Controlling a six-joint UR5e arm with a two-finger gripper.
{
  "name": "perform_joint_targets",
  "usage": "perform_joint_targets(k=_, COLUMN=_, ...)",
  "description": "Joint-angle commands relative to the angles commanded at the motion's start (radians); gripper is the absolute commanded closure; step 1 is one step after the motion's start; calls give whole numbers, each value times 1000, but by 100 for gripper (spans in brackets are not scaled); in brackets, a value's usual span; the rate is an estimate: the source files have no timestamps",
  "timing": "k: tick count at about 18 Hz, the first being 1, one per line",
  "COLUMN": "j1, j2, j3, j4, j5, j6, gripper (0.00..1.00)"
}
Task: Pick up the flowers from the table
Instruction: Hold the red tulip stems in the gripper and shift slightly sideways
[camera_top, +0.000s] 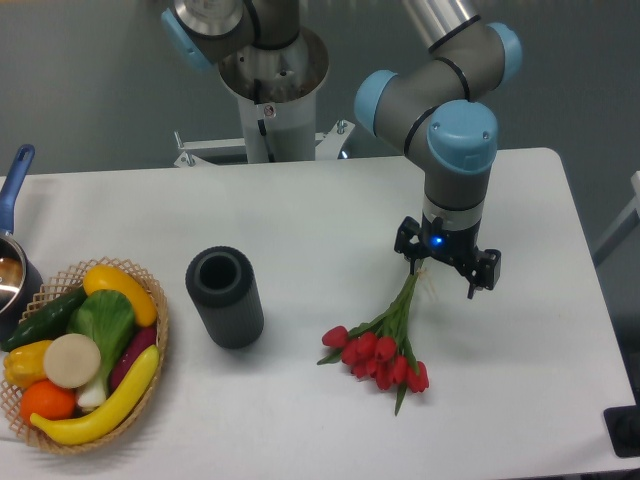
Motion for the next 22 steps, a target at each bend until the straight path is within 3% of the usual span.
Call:
perform_joint_targets(k=8, j1=2, j2=-3, j3=-32, j4=20, j5=-9, j6=-9, gripper=0)
perform_joint_targets(k=11, j1=-3, j2=-12, j3=-64, j4=69, j5=-12, j6=-32, gripper=0)
perform_joint_targets(k=22, j1=-32, j2=-87, j3=-100, j4=74, j5=-14, j6=-44, gripper=0)
